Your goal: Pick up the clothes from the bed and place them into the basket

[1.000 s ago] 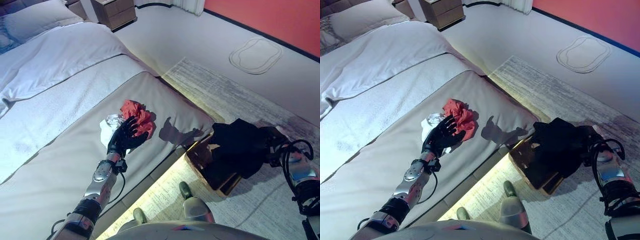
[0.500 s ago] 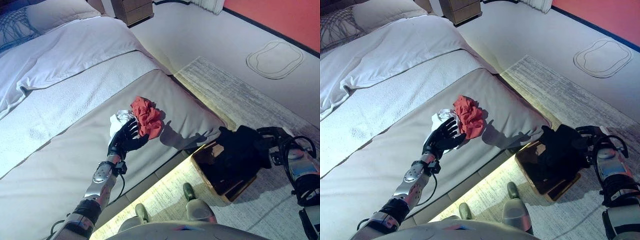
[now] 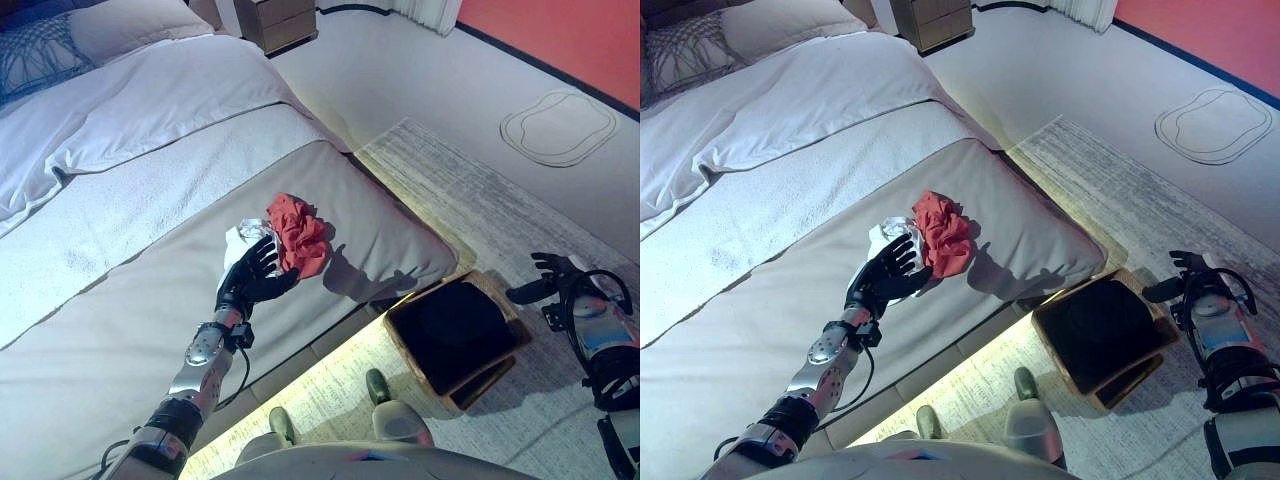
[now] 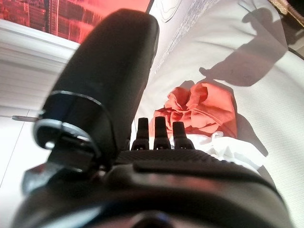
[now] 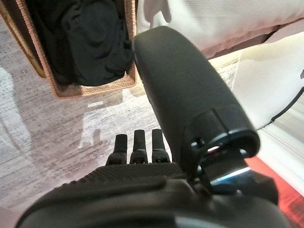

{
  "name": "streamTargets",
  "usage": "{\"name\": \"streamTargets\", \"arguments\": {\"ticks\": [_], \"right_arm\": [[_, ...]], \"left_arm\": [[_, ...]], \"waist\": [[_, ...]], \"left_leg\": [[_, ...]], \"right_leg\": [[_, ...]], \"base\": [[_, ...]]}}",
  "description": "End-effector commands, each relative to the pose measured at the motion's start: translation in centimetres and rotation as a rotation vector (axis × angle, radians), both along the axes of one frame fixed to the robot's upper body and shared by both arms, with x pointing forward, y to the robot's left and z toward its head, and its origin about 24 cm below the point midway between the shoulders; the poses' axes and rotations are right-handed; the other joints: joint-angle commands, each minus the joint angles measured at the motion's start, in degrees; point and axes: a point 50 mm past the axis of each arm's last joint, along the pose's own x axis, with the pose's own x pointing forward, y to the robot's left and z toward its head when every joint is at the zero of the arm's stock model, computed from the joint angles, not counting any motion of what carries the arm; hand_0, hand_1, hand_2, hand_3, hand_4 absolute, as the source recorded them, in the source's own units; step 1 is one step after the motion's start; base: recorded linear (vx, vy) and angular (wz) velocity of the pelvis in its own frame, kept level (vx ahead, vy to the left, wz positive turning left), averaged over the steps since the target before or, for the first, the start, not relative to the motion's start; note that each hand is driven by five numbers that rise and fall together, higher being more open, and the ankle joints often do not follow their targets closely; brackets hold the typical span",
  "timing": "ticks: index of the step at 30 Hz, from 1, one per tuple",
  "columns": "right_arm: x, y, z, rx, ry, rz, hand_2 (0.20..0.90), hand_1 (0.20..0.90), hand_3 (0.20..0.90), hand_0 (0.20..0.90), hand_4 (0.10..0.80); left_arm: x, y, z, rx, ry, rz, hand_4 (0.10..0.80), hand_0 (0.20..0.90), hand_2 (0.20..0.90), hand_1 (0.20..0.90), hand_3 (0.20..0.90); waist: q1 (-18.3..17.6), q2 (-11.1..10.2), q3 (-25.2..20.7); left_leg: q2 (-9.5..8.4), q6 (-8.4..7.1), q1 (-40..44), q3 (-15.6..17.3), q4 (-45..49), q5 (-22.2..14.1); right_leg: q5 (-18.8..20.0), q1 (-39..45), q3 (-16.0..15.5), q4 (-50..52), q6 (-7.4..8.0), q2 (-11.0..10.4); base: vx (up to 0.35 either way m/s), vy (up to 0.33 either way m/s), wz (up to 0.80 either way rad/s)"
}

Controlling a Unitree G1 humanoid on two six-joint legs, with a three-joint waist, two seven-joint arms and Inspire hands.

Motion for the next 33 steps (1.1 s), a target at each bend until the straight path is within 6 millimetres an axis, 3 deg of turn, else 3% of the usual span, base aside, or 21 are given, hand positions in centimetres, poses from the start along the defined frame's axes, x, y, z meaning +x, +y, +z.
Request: {"name": "streamTargets", "arguments": {"ticks": [1, 6, 8, 13, 16, 19, 23, 29, 33], "right_arm": [[4.9, 1.7, 6.9, -0.14, -0.264, 0.089, 0.9, 0.9, 0.9, 0.9, 0.8], [7.4, 5.4, 10.4, -0.251, -0.413, 0.227, 0.9, 0.9, 0.9, 0.9, 0.8], [8.7, 7.6, 11.9, -0.273, -0.469, 0.308, 0.9, 0.9, 0.9, 0.9, 0.8], [10.0, 10.5, 13.3, -0.295, -0.513, 0.438, 0.9, 0.9, 0.9, 0.9, 0.8], [10.4, 11.5, 14.3, -0.41, -0.561, 0.475, 0.9, 0.9, 0.9, 0.9, 0.8], [11.1, 11.7, 16.6, -0.465, -0.61, 0.466, 0.9, 0.9, 0.9, 0.9, 0.8], [11.7, 11.4, 17.9, -0.504, -0.603, 0.463, 0.9, 0.9, 0.9, 0.9, 0.8], [12.5, 11.0, 19.8, -0.572, -0.594, 0.426, 0.9, 0.9, 0.9, 0.9, 0.8], [12.8, 10.6, 20.6, -0.589, -0.571, 0.391, 0.9, 0.9, 0.9, 0.9, 0.8]], "left_arm": [[2.7, 0.5, 3.6, 0.02, -0.195, 0.01, 0.8, 0.9, 0.9, 0.9, 0.9], [2.4, 0.2, 3.2, 0.009, -0.187, 0.022, 0.8, 0.9, 0.9, 0.9, 0.9], [2.3, 0.1, 3.0, 0.092, -0.184, 0.034, 0.8, 0.9, 0.9, 0.9, 0.9], [1.9, 1.0, 2.2, 0.231, -0.127, 0.035, 0.8, 0.9, 0.9, 0.9, 0.9], [1.6, 1.5, 2.3, 0.232, -0.116, 0.029, 0.8, 0.9, 0.9, 0.9, 0.9], [2.3, 1.7, 3.9, 0.205, -0.189, 0.003, 0.8, 0.9, 0.9, 0.9, 0.9], [2.5, 2.1, 4.9, 0.222, -0.228, 0.001, 0.8, 0.9, 0.9, 0.9, 0.9], [2.8, 2.2, 6.1, 0.2, -0.276, 0.008, 0.8, 0.9, 0.9, 0.9, 0.9], [2.9, 1.9, 7.1, 0.096, -0.315, 0.038, 0.8, 0.9, 0.9, 0.9, 0.9]], "waist": [[2.1, -3.2, -2.9], [3.9, -3.2, -2.7], [5.3, -3.3, -2.9], [7.7, -3.6, -3.2], [10.1, -3.5, -2.4], [12.7, -2.3, 2.4], [14.8, -0.7, 6.7], [17.7, 1.1, 13.4], [19.1, 2.0, 16.8]], "left_leg": [[0.78, -0.35, 2.5, -3.2, 2.0, -7.9], [0.78, -0.55, 1.5, -5.3, 3.2, -7.6], [0.61, -0.47, 1.0, -6.8, 3.5, -7.4], [0.11, -0.26, -0.1, -9.5, 4.5, -7.3], [-0.35, -0.08, -2.2, -11.9, 6.8, -7.4], [-1.02, -0.47, -8.1, -14.6, 13.7, -7.8], [-2.3, -0.4, -11.9, -17.0, 18.4, -8.9], [-5.41, 0.64, -21.5, -20.0, 27.5, -10.9], [-6.97, 1.43, -26.1, -21.3, 30.8, -11.1]], "right_leg": [[-0.8, -1.0, -2.6, 0.5, -1.17, -0.8], [-1.4, -0.1, -3.7, 0.8, -1.79, -1.3], [-1.9, 0.6, -4.7, 0.9, -2.07, -1.5], [-3.0, 1.5, -6.4, 2.0, -2.3, -2.1], [-5.2, 0.3, -8.1, 6.5, -2.56, -2.7], [-7.7, -3.9, -11.6, 13.8, -3.55, -4.2], [-10.3, -6.4, -13.9, 18.7, -4.47, -5.6], [-12.8, -14.0, -15.5, 27.6, -5.72, -7.4], [-13.7, -18.1, -16.1, 31.9, -6.26, -7.7]], "base": [[0.015, -0.003, 0.07], [0.006, -0.005, 0.19], [0.047, -0.011, 0.26], [0.087, -0.018, 0.35], [0.055, -0.008, 0.38], [-0.106, 0.045, 0.44], [-0.077, 0.075, 0.43], [-0.098, 0.048, 0.33], [-0.037, 0.003, 0.29]]}}
